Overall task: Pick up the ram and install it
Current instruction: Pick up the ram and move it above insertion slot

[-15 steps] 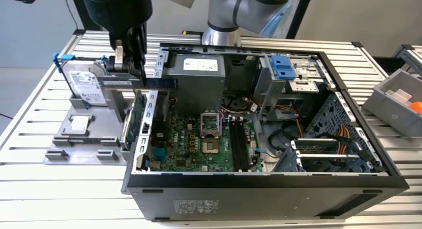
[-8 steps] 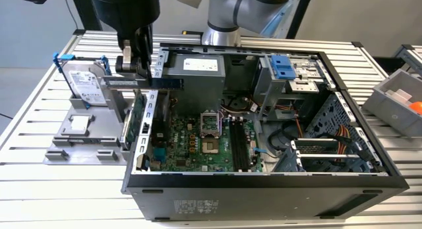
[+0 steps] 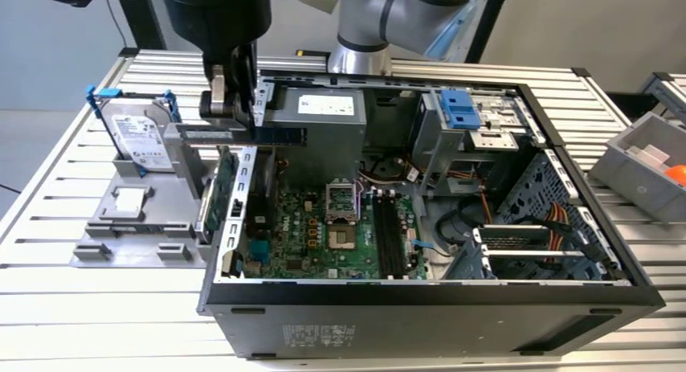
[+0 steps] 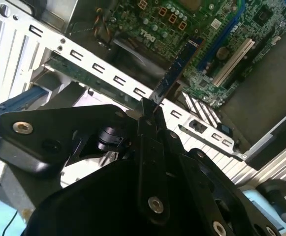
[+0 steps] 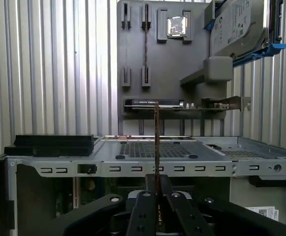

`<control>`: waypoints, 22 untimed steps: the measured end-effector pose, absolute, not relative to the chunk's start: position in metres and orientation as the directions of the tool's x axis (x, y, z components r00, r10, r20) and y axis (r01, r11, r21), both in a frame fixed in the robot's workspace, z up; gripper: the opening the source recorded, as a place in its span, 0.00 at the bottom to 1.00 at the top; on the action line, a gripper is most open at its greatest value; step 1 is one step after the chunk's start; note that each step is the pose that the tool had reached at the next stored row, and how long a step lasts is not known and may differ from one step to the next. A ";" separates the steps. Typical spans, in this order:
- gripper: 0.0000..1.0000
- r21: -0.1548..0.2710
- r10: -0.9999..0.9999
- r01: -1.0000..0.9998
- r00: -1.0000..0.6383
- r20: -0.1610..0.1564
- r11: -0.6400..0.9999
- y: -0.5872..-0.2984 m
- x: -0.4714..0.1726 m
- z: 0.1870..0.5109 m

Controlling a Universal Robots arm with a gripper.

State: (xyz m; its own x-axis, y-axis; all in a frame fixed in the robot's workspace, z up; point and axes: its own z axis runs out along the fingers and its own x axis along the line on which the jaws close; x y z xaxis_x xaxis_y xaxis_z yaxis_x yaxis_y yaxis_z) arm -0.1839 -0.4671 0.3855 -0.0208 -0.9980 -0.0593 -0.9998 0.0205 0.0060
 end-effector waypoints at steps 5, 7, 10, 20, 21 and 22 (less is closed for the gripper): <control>0.00 0.006 -0.998 -1.000 -0.021 -0.059 0.021 -0.467 -0.179 0.385; 0.00 0.006 -0.998 -1.000 -0.021 -0.059 0.020 -0.467 -0.177 0.385; 0.00 0.006 -0.998 -1.000 -0.021 -0.059 0.020 -0.467 -0.173 0.385; 0.00 0.006 -0.998 -1.000 -0.021 -0.059 0.021 -0.467 -0.163 0.385; 0.00 0.006 -0.998 -1.000 -0.021 -0.059 0.020 -0.467 -0.162 0.385; 0.00 0.006 -0.998 -1.000 -0.021 -0.059 0.020 -0.467 -0.162 0.385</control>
